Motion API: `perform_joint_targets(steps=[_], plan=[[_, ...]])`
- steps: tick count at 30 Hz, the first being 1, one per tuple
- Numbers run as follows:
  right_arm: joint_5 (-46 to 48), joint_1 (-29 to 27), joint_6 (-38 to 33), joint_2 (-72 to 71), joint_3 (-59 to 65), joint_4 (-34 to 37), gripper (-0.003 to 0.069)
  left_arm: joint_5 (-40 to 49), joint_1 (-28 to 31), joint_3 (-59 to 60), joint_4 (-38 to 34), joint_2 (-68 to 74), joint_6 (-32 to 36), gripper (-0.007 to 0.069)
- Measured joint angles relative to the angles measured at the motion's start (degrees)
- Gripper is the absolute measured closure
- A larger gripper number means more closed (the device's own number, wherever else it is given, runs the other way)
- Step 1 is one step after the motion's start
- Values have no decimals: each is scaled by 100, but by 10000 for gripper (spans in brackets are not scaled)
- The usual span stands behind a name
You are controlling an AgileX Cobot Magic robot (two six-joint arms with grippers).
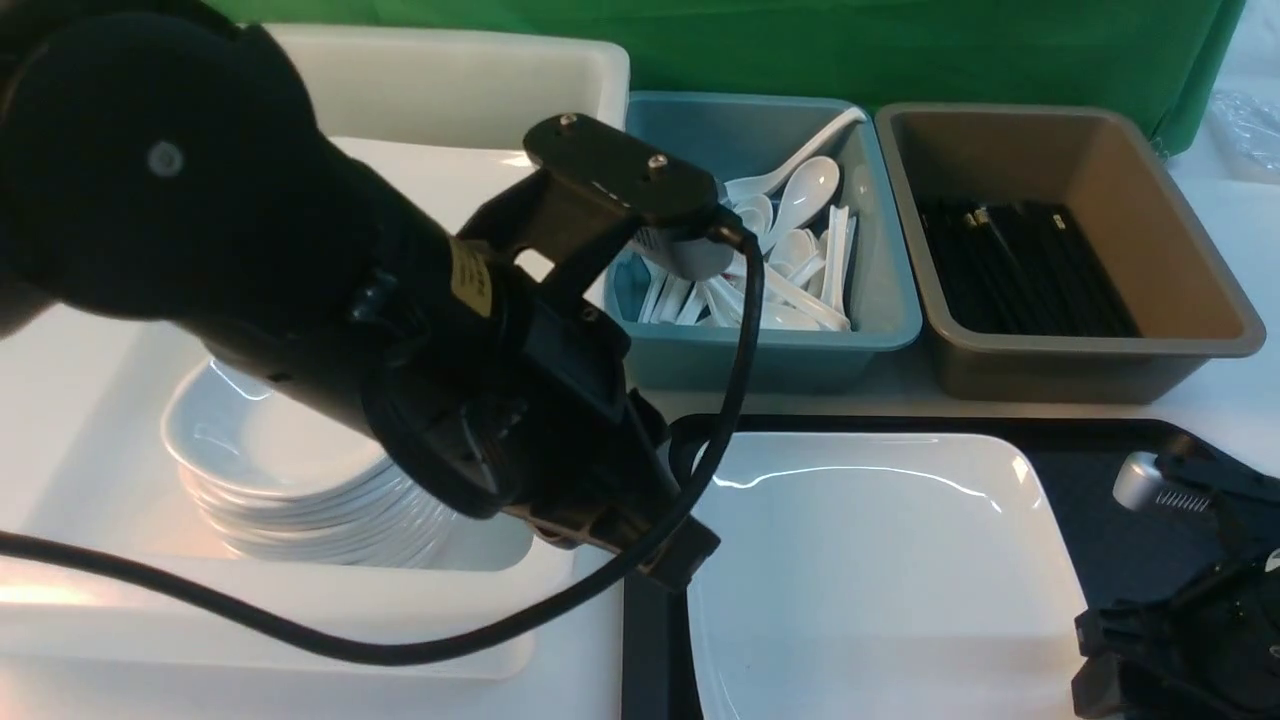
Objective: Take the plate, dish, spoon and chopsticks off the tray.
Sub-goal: Use the right arm to move the plate from left to right
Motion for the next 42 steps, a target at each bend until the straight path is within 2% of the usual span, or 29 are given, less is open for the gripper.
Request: perform_joint_targets(steps=[3,5,7,9,17,20,23,26,28,30,32,34,36,38,40,41,42], plan=[[-23,0,-1,120,0,125,231,-7,0,0,15,0,0,621],[-23,0,-182,165,-19,225,325,-7,0,0,15,0,0,621],[-3,0,-345,173,-36,241,462,-7,0,0,15,0,-5,621],[21,-13,-387,107,-57,256,505,-7,0,0,15,0,-12,621],[162,-13,-124,-310,-42,-98,517,-7,0,0,8,0,-116,621],[338,-13,441,-540,-42,-771,517,-7,0,0,-21,0,-121,621],[666,-13,1439,-724,-42,-2062,520,21,0,0,-28,0,-121,621],[896,-32,2043,-744,-37,-2821,564,29,0,0,-28,0,-121,621],[933,-40,2217,-755,-37,-3047,556,14,0,0,-28,0,-121,621],[947,-40,2303,-755,-37,-3093,469,-54,0,0,-40,0,-121,621],[947,-40,2316,-755,-37,-3093,375,-136,0,0,-77,0,-121,621],[1027,-40,2244,-763,-44,-3098,211,-263,0,0,-163,0,-121,621],[1281,-40,2080,-804,-112,-3071,114,-281,0,-66,-184,34,-127,621],[1584,-40,1871,-965,-247,-2981,103,-221,0,-250,-169,130,-182,621],[1771,-40,1631,-1202,-378,-2862,140,-149,0,-510,-126,260,-208,621],[1918,-40,1315,-1693,-557,-2629,239,-34,0,-864,-68,522,-249,621],[1923,-40,1277,-1693,-557,-2600,253,-18,0,-906,-62,523,-249,621]])
